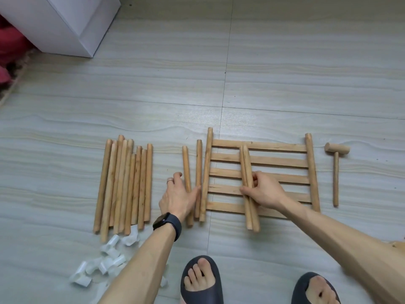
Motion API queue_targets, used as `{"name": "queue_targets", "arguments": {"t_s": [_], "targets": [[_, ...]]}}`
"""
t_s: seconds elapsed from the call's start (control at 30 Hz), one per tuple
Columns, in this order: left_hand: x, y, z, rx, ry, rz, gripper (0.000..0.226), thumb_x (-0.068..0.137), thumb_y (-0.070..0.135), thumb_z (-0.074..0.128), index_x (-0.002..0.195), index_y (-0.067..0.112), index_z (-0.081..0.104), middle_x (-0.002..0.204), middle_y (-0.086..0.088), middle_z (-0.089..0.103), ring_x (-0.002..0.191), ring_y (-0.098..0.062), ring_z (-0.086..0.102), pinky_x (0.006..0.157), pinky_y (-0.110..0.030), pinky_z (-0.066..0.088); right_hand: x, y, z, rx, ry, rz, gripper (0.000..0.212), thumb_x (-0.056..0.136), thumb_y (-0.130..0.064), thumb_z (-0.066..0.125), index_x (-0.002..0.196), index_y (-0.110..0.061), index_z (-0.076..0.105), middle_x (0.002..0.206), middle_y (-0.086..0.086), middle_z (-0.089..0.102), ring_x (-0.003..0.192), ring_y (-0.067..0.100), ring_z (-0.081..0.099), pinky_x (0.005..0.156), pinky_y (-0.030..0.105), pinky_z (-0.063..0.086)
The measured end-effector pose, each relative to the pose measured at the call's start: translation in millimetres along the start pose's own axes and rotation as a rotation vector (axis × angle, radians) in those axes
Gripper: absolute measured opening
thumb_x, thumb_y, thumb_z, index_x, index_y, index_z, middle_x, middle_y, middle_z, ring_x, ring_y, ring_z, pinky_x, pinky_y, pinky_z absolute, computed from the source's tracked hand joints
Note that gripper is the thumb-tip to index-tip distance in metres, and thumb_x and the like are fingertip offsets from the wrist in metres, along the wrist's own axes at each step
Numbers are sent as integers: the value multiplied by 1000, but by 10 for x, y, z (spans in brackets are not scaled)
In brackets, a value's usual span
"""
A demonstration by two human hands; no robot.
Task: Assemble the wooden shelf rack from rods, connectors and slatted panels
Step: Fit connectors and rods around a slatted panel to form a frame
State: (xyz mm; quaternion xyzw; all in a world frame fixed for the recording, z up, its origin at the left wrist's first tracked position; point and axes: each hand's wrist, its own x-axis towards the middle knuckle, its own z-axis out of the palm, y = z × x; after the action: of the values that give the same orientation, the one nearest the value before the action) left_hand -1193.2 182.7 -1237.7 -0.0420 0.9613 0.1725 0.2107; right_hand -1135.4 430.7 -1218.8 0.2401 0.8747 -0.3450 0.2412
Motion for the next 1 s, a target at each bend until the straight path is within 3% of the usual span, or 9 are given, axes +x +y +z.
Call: {"name": "queue_targets", "arguments": {"t_s": [0.07,0.13,0.23,0.37,0.5,0.7,0.87,1.0], "targets": [[37,58,35,-5,-20,8,67,90,56,60,142,25,33,138,-4,47,110,-33,61,78,-40,45,10,-153,-127,98,-24,-6,25,85,-38,78,95,-21,62,83,-4,72,72,14,70,65,32,59],[71,86,50,-41,-36,-26,63,89,46,60,142,24,34,137,-3,48,106,-32,61,75,-37,42,12,-329,-191,209,-59,-28,18,85,-31,79,91,-23,64,78,-4,70,73,16,72,64,35,62],[107,48,8,-19,-12,-45,58,88,38,59,139,23,37,134,-2,49,101,-30,61,72,-35,40,44,-596,-145,395,-140,-35,13,88,-22,78,93,-20,67,83,2,72,79,22,75,69,44,64],[180,-187,-118,20,26,-44,49,91,37,58,135,21,41,131,-6,50,105,-33,61,75,-37,46,135,-931,239,455,-177,4,19,87,-22,79,100,-18,65,92,6,74,82,23,75,65,39,63],[174,-464,-250,-38,56,48,43,95,40,59,134,26,48,131,-2,53,109,-27,61,82,-42,53,221,-1164,780,393,-141,13,25,87,-29,78,106,-20,65,99,1,74,93,22,73,85,45,61],[-20,-873,-369,-136,126,79,33,95,28,57,128,25,54,122,2,57,92,-21,61,74,-38,53,90,-1287,1151,384,-79,23,59,94,-21,65,148,-13,42,134,2,64,124,24,60,107,35,45],[-229,-1134,-405,-187,200,3,31,97,27,55,128,28,55,117,3,59,93,-13,60,75,-34,54,-113,-1259,1220,331,-193,-57,68,94,-16,65,155,-13,34,154,7,48,142,22,45,112,31,36],[-430,-1325,-432,-151,297,-113,38,92,23,60,130,22,55,126,-5,55,109,-22,54,91,-38,47,-286,-1227,1298,234,-160,-124,59,96,-22,63,150,-13,41,148,7,53,131,22,55,109,34,44]]}}
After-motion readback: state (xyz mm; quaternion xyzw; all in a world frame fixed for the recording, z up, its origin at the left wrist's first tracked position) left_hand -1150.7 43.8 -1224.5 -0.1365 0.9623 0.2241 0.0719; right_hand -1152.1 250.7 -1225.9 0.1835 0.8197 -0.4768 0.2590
